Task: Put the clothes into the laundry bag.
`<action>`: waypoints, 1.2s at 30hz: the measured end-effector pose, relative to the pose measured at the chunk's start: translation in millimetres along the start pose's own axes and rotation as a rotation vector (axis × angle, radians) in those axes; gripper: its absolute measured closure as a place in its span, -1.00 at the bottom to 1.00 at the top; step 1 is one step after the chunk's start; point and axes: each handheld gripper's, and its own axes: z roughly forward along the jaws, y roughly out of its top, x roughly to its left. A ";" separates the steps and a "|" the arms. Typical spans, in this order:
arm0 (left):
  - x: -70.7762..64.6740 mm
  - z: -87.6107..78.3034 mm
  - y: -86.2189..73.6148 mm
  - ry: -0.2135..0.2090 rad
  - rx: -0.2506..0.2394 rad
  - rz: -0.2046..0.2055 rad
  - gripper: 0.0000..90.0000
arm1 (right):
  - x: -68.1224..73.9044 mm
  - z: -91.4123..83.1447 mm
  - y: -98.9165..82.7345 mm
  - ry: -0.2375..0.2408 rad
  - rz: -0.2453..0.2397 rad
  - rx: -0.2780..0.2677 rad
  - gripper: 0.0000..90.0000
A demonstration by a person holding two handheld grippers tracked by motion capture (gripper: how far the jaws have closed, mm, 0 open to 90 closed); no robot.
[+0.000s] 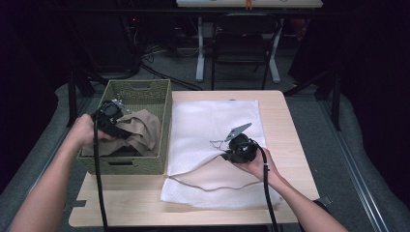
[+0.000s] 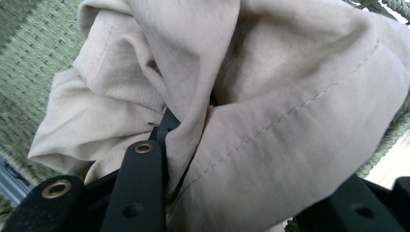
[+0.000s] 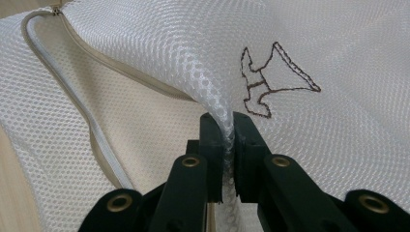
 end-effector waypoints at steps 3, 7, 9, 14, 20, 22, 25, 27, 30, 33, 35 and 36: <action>0.5 -4.8 -0.2 0.006 -0.011 -0.004 0.35 | 0.1 0.0 0.0 0.000 0.000 0.000 0.88; 1.2 -11.8 0.4 0.015 -0.018 0.000 0.35 | 0.4 0.2 0.1 -0.001 0.001 0.001 0.88; 1.6 -15.2 0.5 0.020 -0.021 0.000 0.35 | 0.6 0.1 0.1 -0.002 0.002 0.002 0.88; 2.4 -24.1 1.9 0.041 -0.022 0.004 0.35 | 0.0 0.2 0.0 0.000 0.000 0.001 0.88; 3.6 -37.6 1.5 0.056 -0.028 0.000 0.35 | 0.1 0.2 0.0 0.000 0.000 0.001 0.88; 3.7 -41.4 1.5 0.064 -0.031 -0.001 0.35 | 0.4 0.4 0.1 -0.001 0.001 0.002 0.88; 3.9 -46.1 1.6 0.069 -0.037 -0.003 0.35 | 0.6 0.4 0.2 -0.001 0.002 0.002 0.88; 4.2 -49.0 1.8 0.071 -0.039 -0.002 0.35 | 0.5 0.3 0.1 -0.001 0.001 0.002 0.88; 4.1 -52.6 2.1 0.075 -0.048 -0.002 0.35 | 0.5 0.4 0.1 -0.001 0.002 0.002 0.88; 3.8 -56.7 2.1 0.076 -0.059 -0.010 0.35 | 0.2 0.5 0.1 -0.001 0.001 0.002 0.88; 4.2 -60.3 2.2 0.081 -0.065 -0.007 0.35 | 0.3 0.7 0.0 0.000 0.002 0.002 0.88; 4.2 -60.3 2.2 0.081 -0.065 -0.007 0.35 | 0.3 0.7 0.0 0.000 0.002 0.002 0.88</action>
